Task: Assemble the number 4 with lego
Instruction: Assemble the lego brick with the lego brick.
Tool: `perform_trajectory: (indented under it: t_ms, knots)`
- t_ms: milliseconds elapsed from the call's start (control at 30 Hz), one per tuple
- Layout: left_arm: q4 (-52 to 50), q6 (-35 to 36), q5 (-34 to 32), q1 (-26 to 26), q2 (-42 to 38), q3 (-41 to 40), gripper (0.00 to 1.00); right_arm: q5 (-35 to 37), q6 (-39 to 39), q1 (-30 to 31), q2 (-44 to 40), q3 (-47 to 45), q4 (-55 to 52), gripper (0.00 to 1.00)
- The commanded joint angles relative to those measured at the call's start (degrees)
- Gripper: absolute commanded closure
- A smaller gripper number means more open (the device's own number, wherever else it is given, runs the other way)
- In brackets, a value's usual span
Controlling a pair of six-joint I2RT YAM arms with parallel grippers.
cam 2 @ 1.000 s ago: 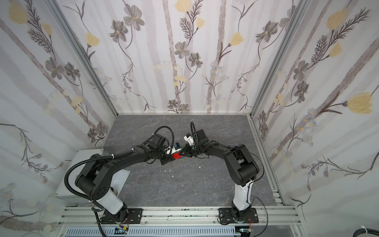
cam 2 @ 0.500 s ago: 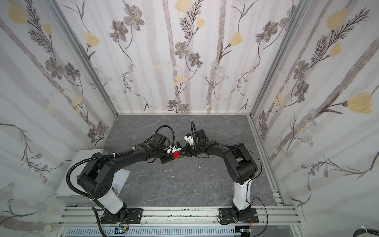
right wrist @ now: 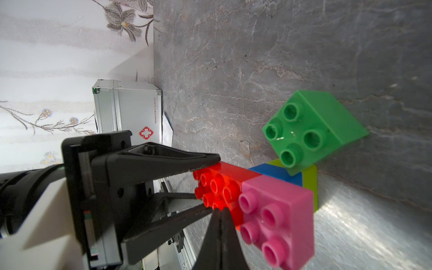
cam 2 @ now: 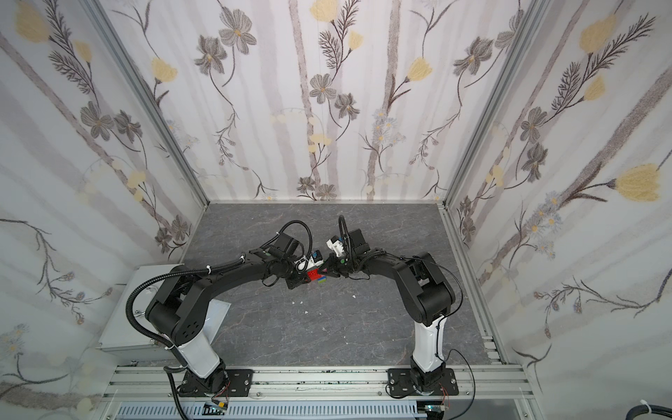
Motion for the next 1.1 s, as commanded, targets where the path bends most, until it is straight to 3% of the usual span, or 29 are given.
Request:
perform_trajectory:
  t_ms: [0, 167, 267, 300, 333, 367, 567, 700, 833, 1067]
  knots:
    - [0.1, -0.5, 0.1, -0.2, -0.4, -0.1, 0.83, 9.4, -1.1, 0.1, 1.2, -0.4, -8.9, 1.0]
    - [1.5, -2.6, 1.7, -0.1, -1.2, 0.2, 0.76, 10.1, -1.3, 0.1, 1.6, -0.9, -9.0, 1.0]
    - [0.3, -3.3, 2.3, 0.0, -1.5, 1.1, 0.65, 10.5, -1.2, 0.1, 1.4, -1.0, -8.7, 1.0]
    - [-0.3, -3.4, 2.8, 0.0, -1.9, 1.3, 0.47, 10.7, -1.1, 0.1, 1.1, -1.0, -8.7, 1.0]
    - [-0.7, -3.6, 3.5, 0.1, -2.5, 1.2, 0.2, 10.9, -1.0, 0.2, 0.7, -0.9, -8.7, 1.0]
    - [-1.0, -3.3, 4.2, 0.2, -3.1, 1.0, 0.01, 11.0, -1.0, 0.1, 0.5, -0.8, -8.7, 1.0]
    - [0.8, -3.7, 4.1, 0.7, -8.4, -3.1, 0.0, 11.2, -0.4, 0.1, -0.3, -0.3, -8.3, 1.0]
    - [8.9, -10.8, 4.7, 2.8, -17.0, -8.2, 0.0, 12.8, 0.4, 0.1, -0.7, -1.1, -7.8, 1.0]
    - [21.6, -26.0, -3.8, 5.0, -25.3, -12.5, 0.0, 14.5, 4.4, 0.6, -2.0, -3.8, -3.9, 1.0]
    - [20.0, -38.6, -19.9, 5.2, -27.7, -10.5, 0.0, 16.2, 10.8, 2.2, -5.3, -4.7, 2.2, 1.0]
